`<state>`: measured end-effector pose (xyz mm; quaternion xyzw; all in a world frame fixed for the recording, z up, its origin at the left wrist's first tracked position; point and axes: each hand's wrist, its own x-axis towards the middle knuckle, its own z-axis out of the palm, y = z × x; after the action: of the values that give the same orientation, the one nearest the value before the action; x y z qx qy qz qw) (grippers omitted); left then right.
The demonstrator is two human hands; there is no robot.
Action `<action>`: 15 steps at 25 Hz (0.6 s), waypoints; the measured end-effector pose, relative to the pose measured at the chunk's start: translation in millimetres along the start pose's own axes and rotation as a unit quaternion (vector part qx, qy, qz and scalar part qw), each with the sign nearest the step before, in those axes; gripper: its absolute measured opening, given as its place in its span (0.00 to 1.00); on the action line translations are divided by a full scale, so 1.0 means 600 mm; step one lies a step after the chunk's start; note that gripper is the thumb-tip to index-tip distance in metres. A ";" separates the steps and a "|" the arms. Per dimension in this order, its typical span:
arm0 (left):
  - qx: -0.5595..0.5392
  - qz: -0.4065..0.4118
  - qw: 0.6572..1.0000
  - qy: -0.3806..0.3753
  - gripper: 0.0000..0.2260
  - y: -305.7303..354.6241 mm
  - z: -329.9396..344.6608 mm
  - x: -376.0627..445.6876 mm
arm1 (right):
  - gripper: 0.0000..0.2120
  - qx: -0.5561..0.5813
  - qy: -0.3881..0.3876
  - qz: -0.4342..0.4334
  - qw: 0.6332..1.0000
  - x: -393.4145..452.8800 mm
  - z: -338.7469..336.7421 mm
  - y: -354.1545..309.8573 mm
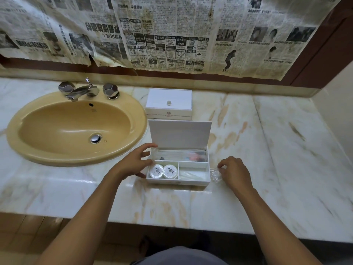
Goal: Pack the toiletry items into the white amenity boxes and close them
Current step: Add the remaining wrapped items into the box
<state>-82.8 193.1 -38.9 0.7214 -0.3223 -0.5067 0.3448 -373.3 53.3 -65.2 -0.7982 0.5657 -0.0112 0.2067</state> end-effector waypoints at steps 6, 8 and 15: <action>0.003 0.001 1.000 0.001 0.23 0.000 0.000 -0.001 | 0.13 0.053 0.049 0.020 0.997 0.006 0.005 -0.001; 0.004 0.001 1.000 0.001 0.23 0.000 0.000 0.000 | 0.14 0.069 0.065 0.024 0.995 0.007 0.003 0.000; 0.006 -0.001 1.000 -0.002 0.23 0.000 -0.001 0.001 | 0.20 -0.061 -0.009 -0.024 0.998 0.011 0.003 -0.005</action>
<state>-82.1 192.6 -38.9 0.7227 -0.3253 -0.5063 0.3399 -367.9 48.5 -67.3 -0.8226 0.5442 0.0259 0.1628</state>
